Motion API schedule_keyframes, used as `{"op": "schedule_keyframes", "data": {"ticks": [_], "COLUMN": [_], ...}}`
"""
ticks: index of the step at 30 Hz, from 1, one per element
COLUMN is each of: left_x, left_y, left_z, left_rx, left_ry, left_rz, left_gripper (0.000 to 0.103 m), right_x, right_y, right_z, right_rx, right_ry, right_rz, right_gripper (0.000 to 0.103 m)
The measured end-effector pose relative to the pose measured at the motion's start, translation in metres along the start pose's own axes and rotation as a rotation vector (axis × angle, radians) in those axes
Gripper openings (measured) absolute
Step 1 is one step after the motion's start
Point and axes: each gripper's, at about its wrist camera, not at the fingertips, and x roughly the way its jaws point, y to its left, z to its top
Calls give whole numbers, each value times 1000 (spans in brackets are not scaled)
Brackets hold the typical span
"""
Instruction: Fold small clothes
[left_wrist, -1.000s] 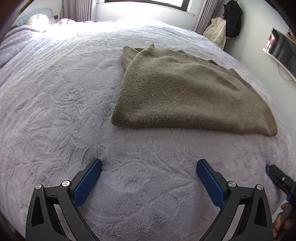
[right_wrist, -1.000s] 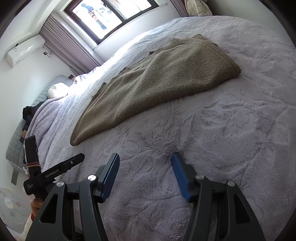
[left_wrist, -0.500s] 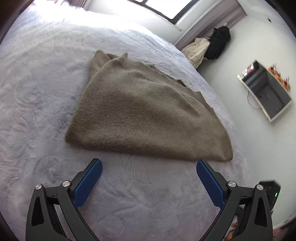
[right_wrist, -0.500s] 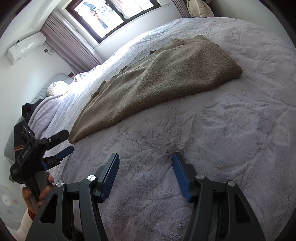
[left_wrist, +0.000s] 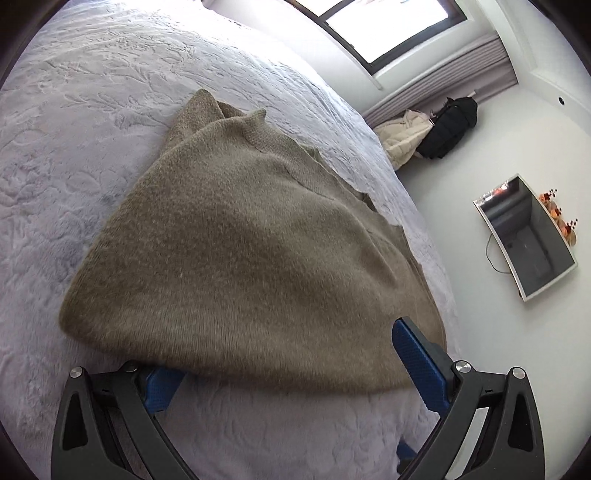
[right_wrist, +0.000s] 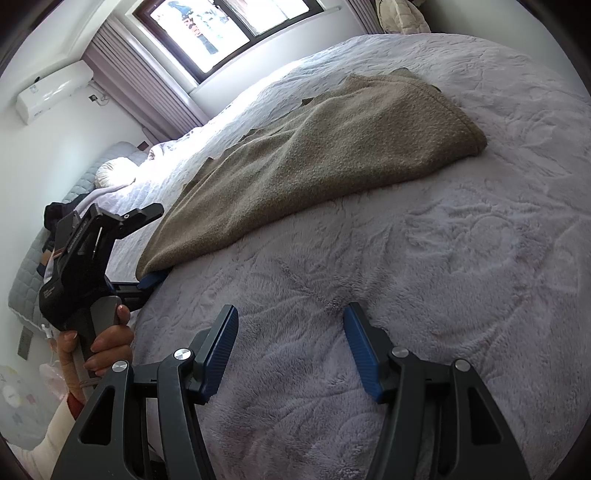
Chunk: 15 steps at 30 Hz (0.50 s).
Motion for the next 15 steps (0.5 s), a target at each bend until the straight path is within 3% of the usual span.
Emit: {"op": "schedule_keyframes", "data": {"ticks": [6,12,14,15], "left_x": [14,15,23,30], "left_y": [-4,-28,-23,-18], "left_z": [23,37,36,36], "left_rx": [-25,65,55,46], "left_ry": [-33,-103,-94,-75], "left_rz": [69,148,213,261], "left_gripper": [102,102,92,68], "right_x": [2,3,4,4], "right_y": [-1,-3,-4,-5], "right_z": [1,3,5,6], "right_rx": [-6,-4,-3,-4], "right_ry": [7,10,16,19], "right_rz": [2,9,13,15], "right_gripper": [63,63,63,63]}}
